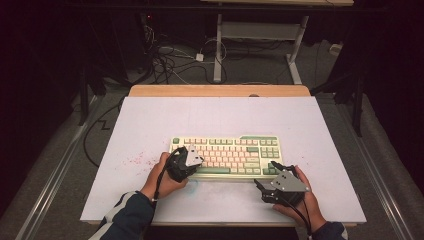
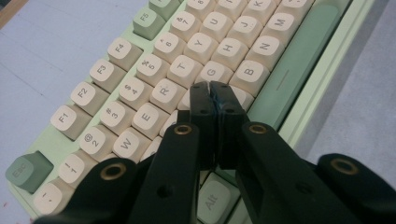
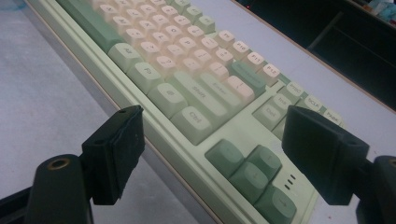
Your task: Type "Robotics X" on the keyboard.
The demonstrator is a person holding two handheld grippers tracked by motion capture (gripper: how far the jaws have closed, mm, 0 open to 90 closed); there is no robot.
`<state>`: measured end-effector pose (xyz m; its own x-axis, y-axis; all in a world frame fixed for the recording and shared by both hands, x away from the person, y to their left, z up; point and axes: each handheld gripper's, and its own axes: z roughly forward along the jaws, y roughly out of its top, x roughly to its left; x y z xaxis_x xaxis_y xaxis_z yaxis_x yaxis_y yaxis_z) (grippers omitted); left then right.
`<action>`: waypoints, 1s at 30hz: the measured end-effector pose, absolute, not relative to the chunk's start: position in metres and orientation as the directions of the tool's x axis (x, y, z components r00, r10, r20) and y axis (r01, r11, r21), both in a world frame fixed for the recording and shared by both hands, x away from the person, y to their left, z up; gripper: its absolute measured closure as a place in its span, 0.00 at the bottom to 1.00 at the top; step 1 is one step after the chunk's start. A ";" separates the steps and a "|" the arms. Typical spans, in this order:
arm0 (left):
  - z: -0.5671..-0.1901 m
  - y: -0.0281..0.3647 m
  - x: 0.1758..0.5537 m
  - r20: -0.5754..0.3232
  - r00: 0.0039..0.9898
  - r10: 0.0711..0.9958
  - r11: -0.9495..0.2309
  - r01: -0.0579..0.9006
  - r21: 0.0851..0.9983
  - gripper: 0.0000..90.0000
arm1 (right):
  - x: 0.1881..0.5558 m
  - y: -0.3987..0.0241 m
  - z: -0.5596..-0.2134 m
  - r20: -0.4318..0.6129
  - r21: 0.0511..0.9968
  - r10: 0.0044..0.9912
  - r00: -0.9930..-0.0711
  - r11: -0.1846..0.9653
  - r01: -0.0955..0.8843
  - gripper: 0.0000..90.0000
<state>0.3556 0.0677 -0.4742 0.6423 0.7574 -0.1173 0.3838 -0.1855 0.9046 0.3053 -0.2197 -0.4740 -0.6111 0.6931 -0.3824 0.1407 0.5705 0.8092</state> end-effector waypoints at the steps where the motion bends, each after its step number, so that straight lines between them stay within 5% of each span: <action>1: -0.476 0.067 0.355 -0.111 0.643 0.758 -0.188 0.379 0.906 0.96 | 0.306 -0.220 -0.474 -0.383 0.812 0.696 -0.608 0.567 0.139 0.25; 14: -0.467 0.078 0.346 -0.080 0.641 0.764 -0.164 0.311 0.936 0.89 | 0.306 -0.224 -0.471 -0.378 0.821 0.713 -0.591 0.553 0.142 0.25; 30: -0.472 0.117 0.327 -0.071 0.592 0.803 -0.069 0.211 0.975 0.32 | 0.305 -0.223 -0.470 -0.380 0.816 0.710 -0.594 0.559 0.145 0.25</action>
